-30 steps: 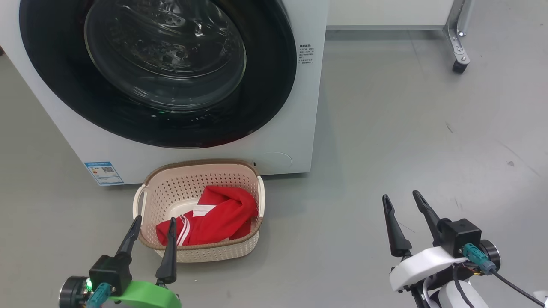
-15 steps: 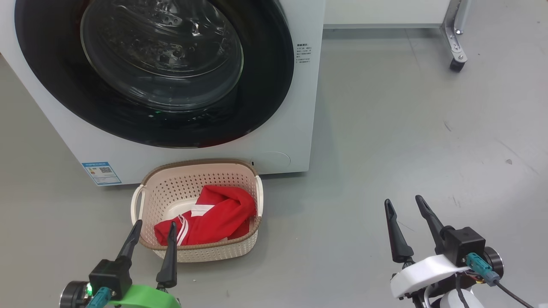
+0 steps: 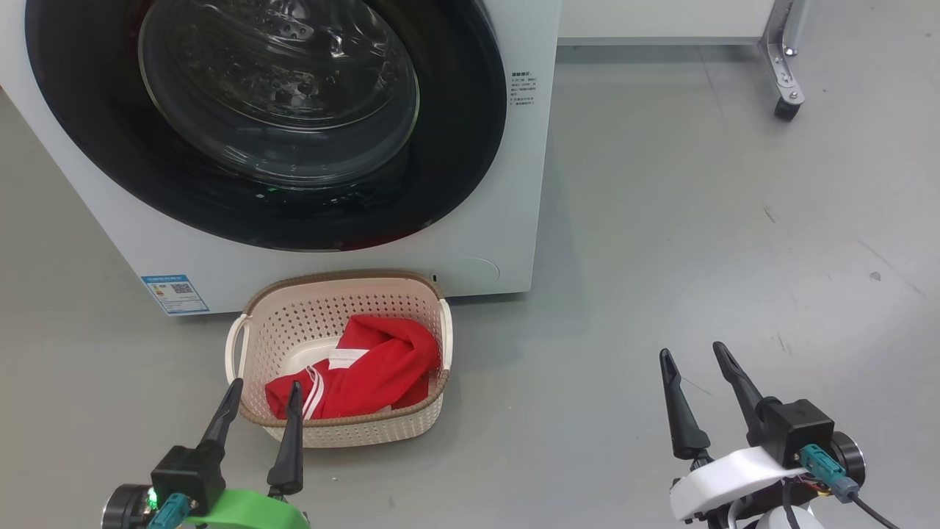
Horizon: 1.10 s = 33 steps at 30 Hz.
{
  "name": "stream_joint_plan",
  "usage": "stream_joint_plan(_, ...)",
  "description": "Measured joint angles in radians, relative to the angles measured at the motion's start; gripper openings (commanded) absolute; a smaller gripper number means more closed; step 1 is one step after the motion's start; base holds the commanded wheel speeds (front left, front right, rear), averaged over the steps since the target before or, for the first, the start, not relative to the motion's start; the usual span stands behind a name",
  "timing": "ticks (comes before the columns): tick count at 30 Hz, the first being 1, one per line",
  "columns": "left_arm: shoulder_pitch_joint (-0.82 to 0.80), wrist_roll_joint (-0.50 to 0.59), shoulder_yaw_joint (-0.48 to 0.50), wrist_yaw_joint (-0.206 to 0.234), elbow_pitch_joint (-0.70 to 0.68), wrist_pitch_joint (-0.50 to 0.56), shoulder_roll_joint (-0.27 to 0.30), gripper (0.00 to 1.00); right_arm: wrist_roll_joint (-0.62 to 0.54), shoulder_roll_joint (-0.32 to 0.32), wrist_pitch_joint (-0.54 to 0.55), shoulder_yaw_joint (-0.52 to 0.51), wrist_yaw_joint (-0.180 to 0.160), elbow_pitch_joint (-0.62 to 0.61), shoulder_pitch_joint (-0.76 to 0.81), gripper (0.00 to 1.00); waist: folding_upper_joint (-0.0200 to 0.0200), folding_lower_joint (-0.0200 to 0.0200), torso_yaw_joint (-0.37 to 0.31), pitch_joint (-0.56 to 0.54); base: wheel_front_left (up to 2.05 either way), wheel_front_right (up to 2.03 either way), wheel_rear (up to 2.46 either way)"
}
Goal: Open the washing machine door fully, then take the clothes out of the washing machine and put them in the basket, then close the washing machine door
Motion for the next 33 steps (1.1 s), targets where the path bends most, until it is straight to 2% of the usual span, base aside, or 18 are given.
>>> stream_joint_plan(9, 0.005, 0.0, 0.0, 0.008, -0.002, 0.001, 0.0, 1.0, 0.0, 0.0, 0.0, 0.007, -0.008, -0.01, 0.017, 1.0, 0.0, 0.0, 0.002, 0.0, 0.0, 0.0, 0.0)
stream_joint_plan(10, 0.005, 0.0, 0.0, 0.008, 0.002, 0.001, -0.001, 0.0, 0.0, 0.001, 0.0, 0.007, -0.008, -0.007, 0.019, 0.0, 0.0, 0.0, 0.002, 0.0, 0.0, 0.0, 0.0)
stream_joint_plan(20, 0.039, -0.018, -0.009, 0.007, 0.082, 0.002, -0.023, 0.0, 0.011, 0.011, 0.001, 0.014, -0.005, 0.065, 0.075, 0.0, 0.0, 0.0, 0.002, 0.0, 0.0, 0.0, 0.0)
stream_joint_plan(33, 0.037, -0.198, 0.022, -0.012, 0.081, 0.046, -0.023, 0.0, 0.206, 0.011, 0.022, -0.008, 0.007, 0.037, 0.08, 0.0, 0.0, 0.0, 0.007, -0.003, 0.0, 0.0, 0.0)
